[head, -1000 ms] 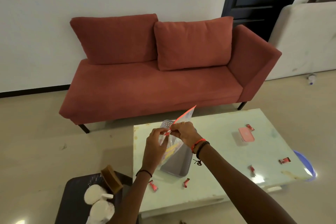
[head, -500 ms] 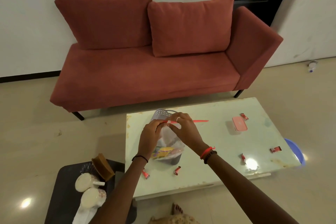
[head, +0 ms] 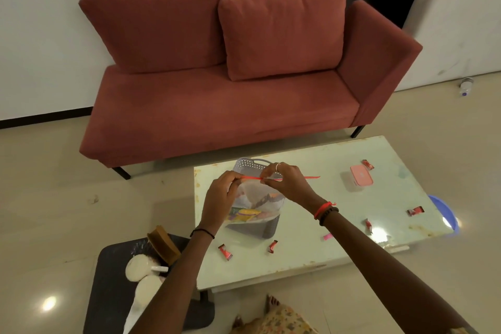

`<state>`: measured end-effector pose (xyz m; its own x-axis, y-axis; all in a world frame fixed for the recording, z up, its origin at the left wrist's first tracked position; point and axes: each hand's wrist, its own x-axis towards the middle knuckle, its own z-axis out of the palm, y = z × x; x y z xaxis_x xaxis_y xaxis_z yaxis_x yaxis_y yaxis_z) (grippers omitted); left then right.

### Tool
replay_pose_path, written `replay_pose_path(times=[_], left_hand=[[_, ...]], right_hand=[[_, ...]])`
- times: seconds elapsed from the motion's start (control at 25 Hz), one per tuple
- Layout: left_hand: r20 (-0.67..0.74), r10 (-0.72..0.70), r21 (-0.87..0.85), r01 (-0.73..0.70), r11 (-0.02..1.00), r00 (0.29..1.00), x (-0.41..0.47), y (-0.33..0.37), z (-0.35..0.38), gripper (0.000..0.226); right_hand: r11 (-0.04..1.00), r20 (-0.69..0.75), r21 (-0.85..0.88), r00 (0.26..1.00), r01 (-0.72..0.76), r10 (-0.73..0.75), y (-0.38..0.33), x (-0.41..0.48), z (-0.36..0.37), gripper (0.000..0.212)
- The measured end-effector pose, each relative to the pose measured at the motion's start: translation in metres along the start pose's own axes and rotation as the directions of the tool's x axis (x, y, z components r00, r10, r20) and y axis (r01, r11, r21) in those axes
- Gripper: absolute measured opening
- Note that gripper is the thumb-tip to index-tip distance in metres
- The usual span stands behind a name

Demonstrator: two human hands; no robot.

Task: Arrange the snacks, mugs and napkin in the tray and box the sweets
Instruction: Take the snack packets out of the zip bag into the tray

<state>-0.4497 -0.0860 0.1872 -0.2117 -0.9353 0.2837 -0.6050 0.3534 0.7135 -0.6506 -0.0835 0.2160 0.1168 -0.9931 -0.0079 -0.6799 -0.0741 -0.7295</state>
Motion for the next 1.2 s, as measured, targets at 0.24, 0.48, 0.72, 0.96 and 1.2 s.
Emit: replay_pose_path(times=[0.24,0.48,0.72,0.96,1.2], left_hand=[[-0.102,0.012,-0.064,-0.019,0.998,0.995,0.021,-0.003,-0.024,0.011],[-0.192,-0.010,-0.151,-0.020,0.988,0.981,0.035,-0.001,-0.043,0.011],[-0.209,-0.070,-0.199,0.028,0.980,0.975,0.037,-0.001,-0.041,0.012],[-0.180,-0.078,-0.237,0.034,0.971,0.980,0.046,0.008,-0.036,0.011],[-0.093,-0.086,-0.256,0.060,0.965,0.992,0.050,0.008,-0.033,0.011]], right_hand=[[0.997,-0.017,-0.064,0.999,-0.033,0.032,0.026,0.006,-0.024,0.017],[0.993,-0.031,-0.113,0.999,-0.027,0.024,0.052,0.004,-0.044,0.012],[0.973,0.106,-0.216,0.989,-0.082,0.107,0.069,0.004,-0.063,0.019],[0.999,0.202,-0.025,0.979,0.044,-0.038,0.021,0.025,-0.051,0.023],[0.991,0.225,0.115,0.970,0.064,-0.089,-0.001,0.043,-0.046,0.019]])
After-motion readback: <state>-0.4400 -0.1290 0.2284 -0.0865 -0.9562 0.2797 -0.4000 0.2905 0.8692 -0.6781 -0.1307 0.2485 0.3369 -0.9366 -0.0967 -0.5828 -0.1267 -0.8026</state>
